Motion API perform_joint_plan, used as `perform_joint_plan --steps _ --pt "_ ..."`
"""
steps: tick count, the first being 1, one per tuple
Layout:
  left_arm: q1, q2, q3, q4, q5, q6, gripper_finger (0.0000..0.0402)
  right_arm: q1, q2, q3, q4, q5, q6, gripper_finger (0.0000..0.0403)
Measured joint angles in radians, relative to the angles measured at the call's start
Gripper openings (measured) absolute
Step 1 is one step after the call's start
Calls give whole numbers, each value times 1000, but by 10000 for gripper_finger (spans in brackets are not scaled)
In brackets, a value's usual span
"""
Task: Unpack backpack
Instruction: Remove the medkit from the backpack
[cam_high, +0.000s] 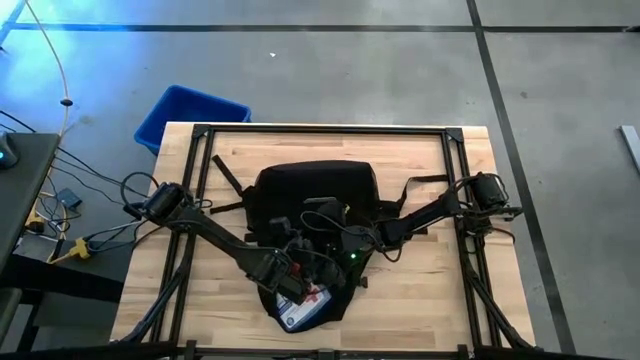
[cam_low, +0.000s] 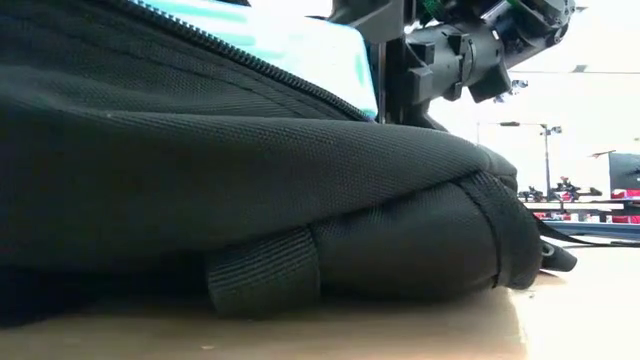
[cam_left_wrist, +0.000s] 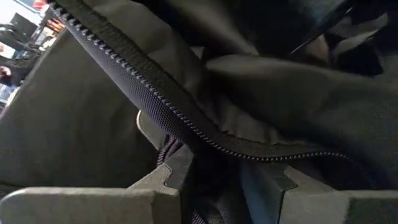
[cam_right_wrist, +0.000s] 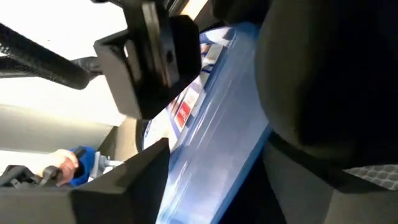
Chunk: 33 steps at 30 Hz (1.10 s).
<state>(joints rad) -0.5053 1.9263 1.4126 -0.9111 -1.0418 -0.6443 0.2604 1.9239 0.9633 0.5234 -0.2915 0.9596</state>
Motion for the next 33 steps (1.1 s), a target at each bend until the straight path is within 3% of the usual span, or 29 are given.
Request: perform_joint_plan --steps 3,8,12,17,21,25,33 --pt "-20 -10 58 -76 4 7 89 0 7 2 -10 -4 -3 284" --pt "-59 -36 166 -93 74 181 101 1 15 2 -54 -1 -3 318" --pt "-84 -41 282 -177 284 269 133 2 15 2 -75 0 -1 325" --pt "-167 -47 391 -207 610 226 155 -2 15 2 -93 0 1 325" --pt "-271 -37 382 -216 711 163 148 -5 15 2 -106 0 0 325" --pt "-353 -11 329 -193 720 92 127 -5 15 2 -107 3 5 325" --pt "-322 60 148 -20 711 45 82 -4 15 0 -116 -6 32 325"
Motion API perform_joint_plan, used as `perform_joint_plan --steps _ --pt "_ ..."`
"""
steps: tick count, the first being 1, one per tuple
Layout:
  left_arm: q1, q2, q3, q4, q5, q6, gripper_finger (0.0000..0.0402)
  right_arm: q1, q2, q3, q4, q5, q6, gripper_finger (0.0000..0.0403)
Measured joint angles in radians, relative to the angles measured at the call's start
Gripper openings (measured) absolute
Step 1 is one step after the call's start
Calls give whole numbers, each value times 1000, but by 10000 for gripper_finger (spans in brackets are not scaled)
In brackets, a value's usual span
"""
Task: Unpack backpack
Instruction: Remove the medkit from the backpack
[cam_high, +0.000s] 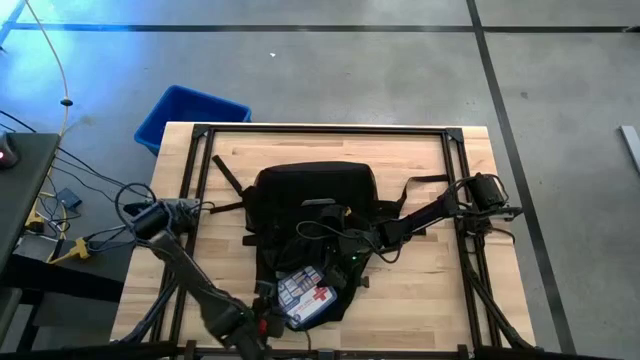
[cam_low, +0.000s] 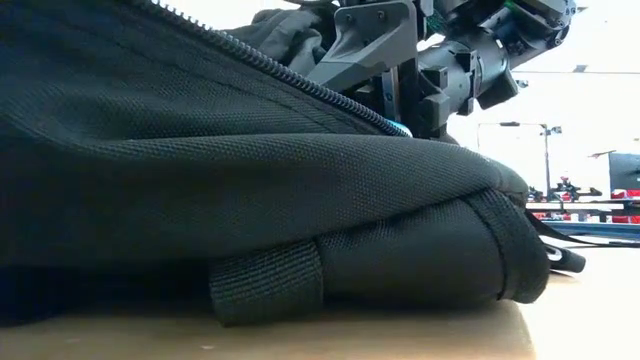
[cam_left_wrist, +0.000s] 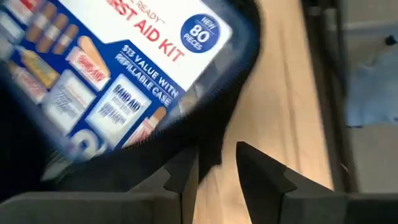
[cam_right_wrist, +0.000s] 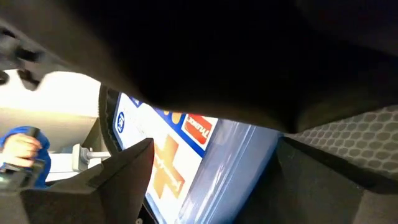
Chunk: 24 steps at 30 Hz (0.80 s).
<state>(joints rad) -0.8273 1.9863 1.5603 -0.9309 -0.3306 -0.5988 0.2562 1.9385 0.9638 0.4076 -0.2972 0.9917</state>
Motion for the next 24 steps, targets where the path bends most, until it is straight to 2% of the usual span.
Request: perform_joint_plan --steps 6,12,18,24 --pt "72 36 -57 121 45 34 61 -2 0 1 -6 2 24 325" --pt "131 44 -57 124 76 50 44 -4 2 49 -61 17 1 326" --pt "151 45 -57 127 76 17 28 -7 -8 82 -132 -10 -51 326" --pt "140 46 -56 58 74 -63 5 -16 -101 92 -300 -3 -121 326"
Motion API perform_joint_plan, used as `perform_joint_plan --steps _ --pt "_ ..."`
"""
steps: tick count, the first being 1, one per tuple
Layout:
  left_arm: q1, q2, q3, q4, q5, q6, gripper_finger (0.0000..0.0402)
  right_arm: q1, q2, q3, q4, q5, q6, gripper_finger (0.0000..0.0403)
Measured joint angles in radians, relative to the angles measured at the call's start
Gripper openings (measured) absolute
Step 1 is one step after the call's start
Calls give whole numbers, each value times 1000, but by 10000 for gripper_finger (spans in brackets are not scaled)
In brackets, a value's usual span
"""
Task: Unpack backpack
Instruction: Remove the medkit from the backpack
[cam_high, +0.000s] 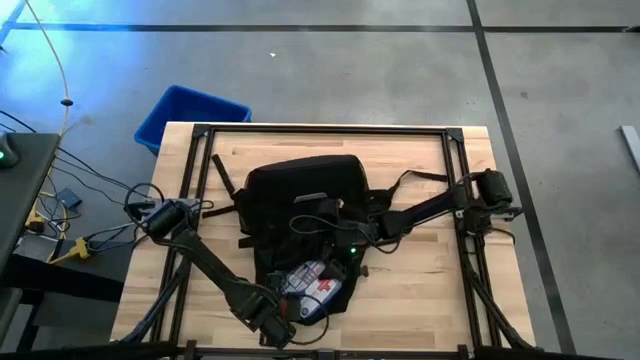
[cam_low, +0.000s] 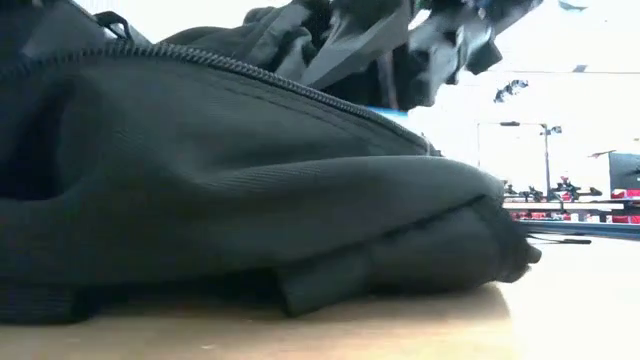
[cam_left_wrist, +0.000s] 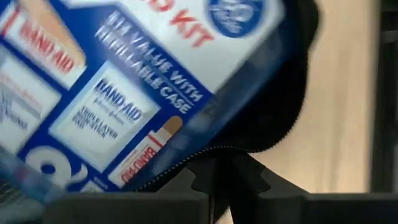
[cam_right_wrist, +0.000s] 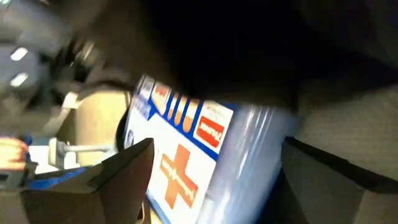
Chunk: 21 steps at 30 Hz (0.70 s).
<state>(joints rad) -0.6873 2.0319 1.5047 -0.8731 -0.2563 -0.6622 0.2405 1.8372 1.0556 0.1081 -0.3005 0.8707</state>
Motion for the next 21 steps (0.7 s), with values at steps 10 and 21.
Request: perform_joint_plan --steps 10,21 --pt "-65 1 145 -301 -73 -180 2 12 -83 4 -207 89 6 325" --pt "-38 8 162 -140 -107 -55 1 31 -67 -2 -277 170 55 325"
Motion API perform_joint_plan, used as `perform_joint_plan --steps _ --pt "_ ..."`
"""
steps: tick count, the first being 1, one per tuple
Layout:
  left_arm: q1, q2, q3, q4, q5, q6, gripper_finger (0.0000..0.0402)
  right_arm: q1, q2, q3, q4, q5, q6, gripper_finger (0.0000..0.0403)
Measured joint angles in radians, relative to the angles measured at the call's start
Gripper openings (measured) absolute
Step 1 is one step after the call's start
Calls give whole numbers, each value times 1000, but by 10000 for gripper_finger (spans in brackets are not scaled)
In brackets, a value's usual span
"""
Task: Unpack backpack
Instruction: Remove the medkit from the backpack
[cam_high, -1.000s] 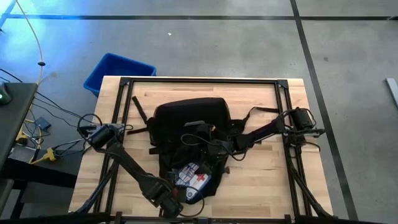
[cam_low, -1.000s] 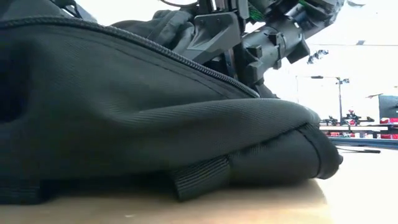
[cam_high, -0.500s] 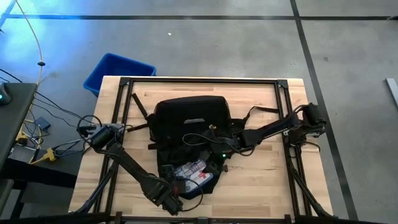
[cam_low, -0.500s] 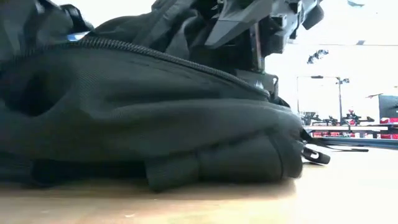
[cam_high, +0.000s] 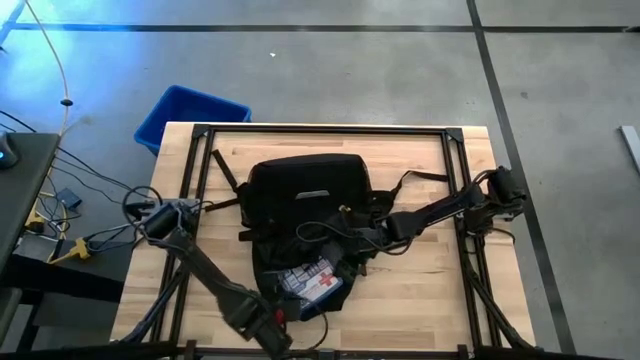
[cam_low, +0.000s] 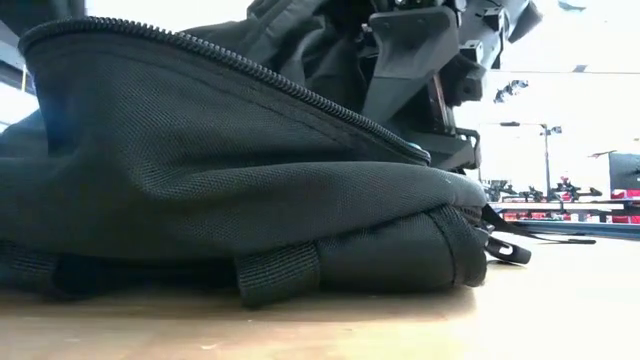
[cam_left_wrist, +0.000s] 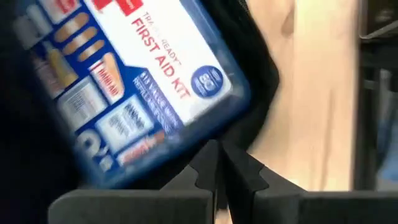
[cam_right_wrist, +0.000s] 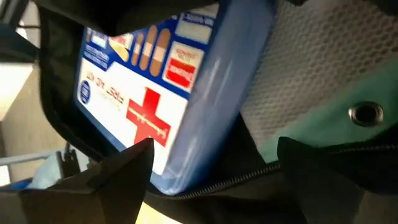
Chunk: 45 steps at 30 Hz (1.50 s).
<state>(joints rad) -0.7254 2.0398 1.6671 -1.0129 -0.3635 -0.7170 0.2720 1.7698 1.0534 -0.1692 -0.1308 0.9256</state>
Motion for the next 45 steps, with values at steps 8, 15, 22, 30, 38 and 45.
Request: perform_joint_plan --steps 8,15,22,30,38,45 --pt "64 11 -125 129 82 47 0 -2 122 -2 197 -86 42 325" --pt "68 12 -147 174 70 75 0 -5 170 -5 377 -89 14 325" --pt "68 18 -150 136 74 62 0 -1 166 -1 398 -128 27 219" --pt "18 5 -121 -156 -21 -99 0 -1 64 -4 298 -162 30 141" --pt "-6 4 -244 -240 -31 -254 0 55 -179 -5 -23 -175 19 141" --pt "-11 1 -324 -248 35 -348 0 109 -484 -5 -408 75 115 141"
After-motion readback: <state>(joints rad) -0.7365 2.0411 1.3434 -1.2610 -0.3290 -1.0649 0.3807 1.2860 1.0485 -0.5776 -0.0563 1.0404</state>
